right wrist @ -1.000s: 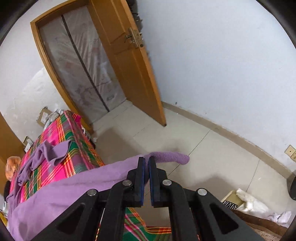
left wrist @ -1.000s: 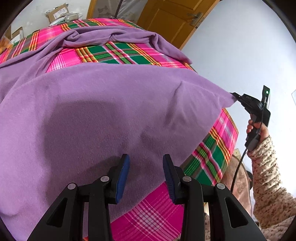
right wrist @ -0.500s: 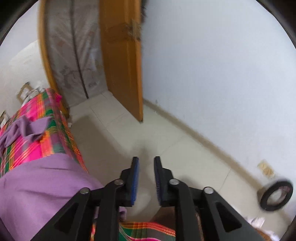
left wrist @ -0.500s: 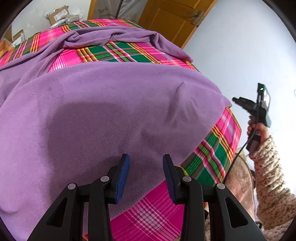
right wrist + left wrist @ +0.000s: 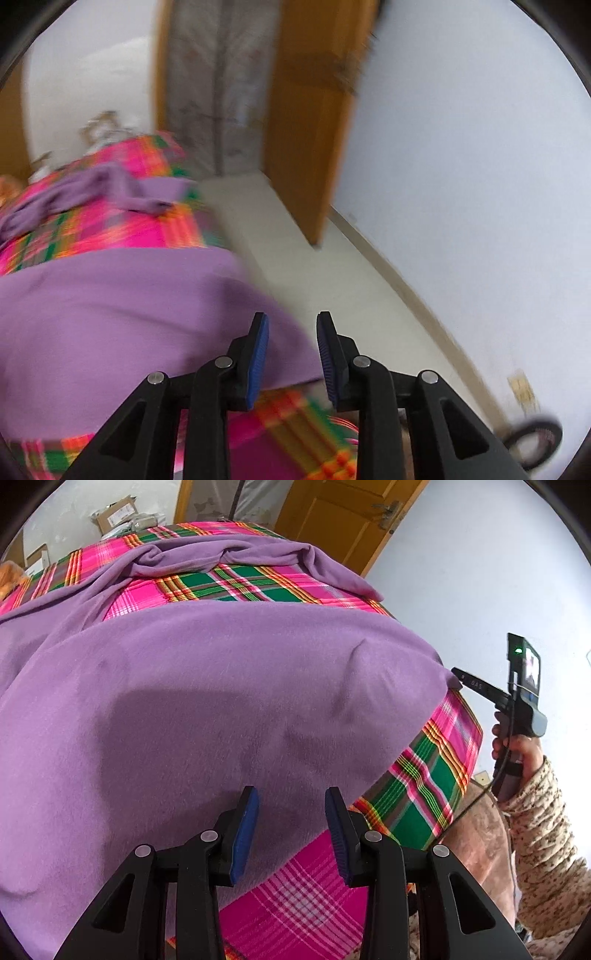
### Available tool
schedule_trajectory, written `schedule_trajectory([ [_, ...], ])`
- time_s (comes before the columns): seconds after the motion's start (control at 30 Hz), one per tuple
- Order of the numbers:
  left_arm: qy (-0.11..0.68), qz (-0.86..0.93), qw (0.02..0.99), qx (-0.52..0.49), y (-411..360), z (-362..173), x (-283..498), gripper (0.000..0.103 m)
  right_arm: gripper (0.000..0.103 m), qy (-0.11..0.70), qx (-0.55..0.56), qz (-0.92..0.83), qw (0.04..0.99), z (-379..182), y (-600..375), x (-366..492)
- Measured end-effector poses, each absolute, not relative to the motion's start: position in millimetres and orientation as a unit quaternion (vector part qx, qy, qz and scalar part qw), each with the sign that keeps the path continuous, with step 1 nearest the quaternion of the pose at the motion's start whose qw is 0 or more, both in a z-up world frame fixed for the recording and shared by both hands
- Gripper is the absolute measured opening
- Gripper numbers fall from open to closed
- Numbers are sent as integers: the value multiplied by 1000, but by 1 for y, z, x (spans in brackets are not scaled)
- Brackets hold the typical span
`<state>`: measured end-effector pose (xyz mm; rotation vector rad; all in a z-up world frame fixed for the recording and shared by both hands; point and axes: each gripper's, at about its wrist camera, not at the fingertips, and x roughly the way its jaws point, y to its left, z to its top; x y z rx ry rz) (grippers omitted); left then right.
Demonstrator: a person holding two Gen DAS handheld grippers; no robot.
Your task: Fold clothes
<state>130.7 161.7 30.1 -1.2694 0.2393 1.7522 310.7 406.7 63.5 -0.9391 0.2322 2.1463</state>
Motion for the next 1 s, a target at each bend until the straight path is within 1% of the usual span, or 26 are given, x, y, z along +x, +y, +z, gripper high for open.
schedule_trajectory([
  [0.07,94,712,465,-518,159,30,131,39,28,70,-381,851,354,58,390,303],
  [0.17,86,710,466,-521,151,30,130,39,28,42,-404,838,364,49,380,297],
  [0.23,82,711,462,-524,143,30,128,39,28,46,-417,830,367,57,379,292],
  [0.4,73,741,431,-510,113,45,106,39,28,28,-380,860,339,111,367,272],
  [0.63,48,807,368,-460,64,97,43,39,30,35,-307,915,260,202,354,211],
  [0.77,37,840,325,-433,38,131,-3,39,36,33,-295,933,203,232,349,161],
  [0.87,43,863,281,-418,25,146,-43,39,37,23,-320,932,169,229,341,114],
  [1.0,85,874,231,-419,23,138,-87,39,37,17,-372,919,132,196,334,50],
])
